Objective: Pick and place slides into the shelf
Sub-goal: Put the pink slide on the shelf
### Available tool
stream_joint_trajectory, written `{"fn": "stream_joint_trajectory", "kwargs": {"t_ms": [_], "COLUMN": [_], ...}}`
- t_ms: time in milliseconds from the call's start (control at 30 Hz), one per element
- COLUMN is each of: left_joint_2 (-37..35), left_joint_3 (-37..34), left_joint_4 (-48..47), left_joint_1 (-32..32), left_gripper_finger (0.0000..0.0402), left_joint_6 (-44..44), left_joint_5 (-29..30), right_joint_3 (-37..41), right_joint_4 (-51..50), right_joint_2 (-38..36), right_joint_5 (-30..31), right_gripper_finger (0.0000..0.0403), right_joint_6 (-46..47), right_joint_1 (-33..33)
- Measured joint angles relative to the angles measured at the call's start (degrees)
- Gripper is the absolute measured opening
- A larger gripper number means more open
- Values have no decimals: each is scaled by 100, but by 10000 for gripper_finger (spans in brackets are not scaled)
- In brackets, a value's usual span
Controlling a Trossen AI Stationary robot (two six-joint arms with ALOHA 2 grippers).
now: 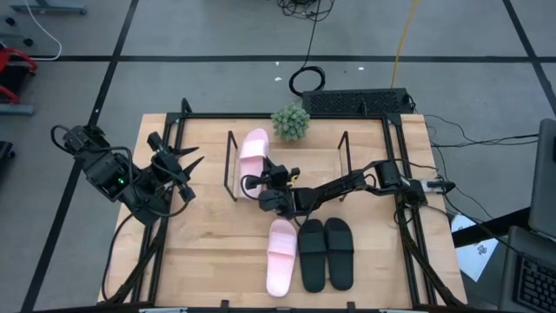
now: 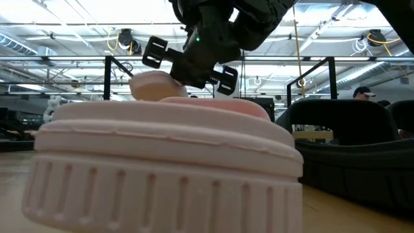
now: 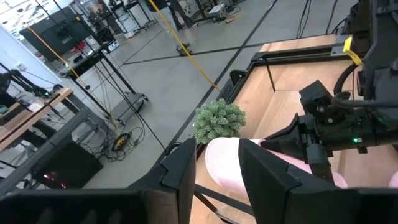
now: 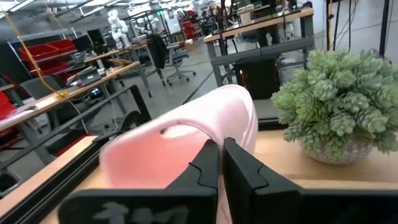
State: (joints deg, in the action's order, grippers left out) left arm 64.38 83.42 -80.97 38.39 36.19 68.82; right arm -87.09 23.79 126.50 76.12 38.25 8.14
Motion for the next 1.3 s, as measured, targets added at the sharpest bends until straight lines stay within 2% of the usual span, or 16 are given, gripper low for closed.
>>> {"fn": "stream_joint_trajectory", "kwargs": {"t_ms": [300, 633, 733, 933, 1300], "left_joint_2": [0, 0, 0, 0, 0], "left_joint_3": [0, 0, 0, 0, 0], "left_joint_4": [0, 0, 1, -1, -9], "left_joint_1": [0, 0, 0, 0, 0], "left_gripper_finger": [124, 124, 124, 124, 124], "left_joint_6": [4, 10, 13, 17, 10], "left_joint_5": [-2, 0, 0, -112, -286], "right_joint_3": [0, 4, -35, -459, -807], "right_joint_4": [-370, -382, -308, -255, -645], "right_joint_2": [0, 15, 239, 749, 837], "right_joint_5": [-574, -779, -876, -981, -1009], "right_gripper_finger": [0, 0, 0, 0, 0], "right_joint_6": [606, 716, 901, 950, 866], "right_joint_1": [-242, -318, -365, -442, -470]}}
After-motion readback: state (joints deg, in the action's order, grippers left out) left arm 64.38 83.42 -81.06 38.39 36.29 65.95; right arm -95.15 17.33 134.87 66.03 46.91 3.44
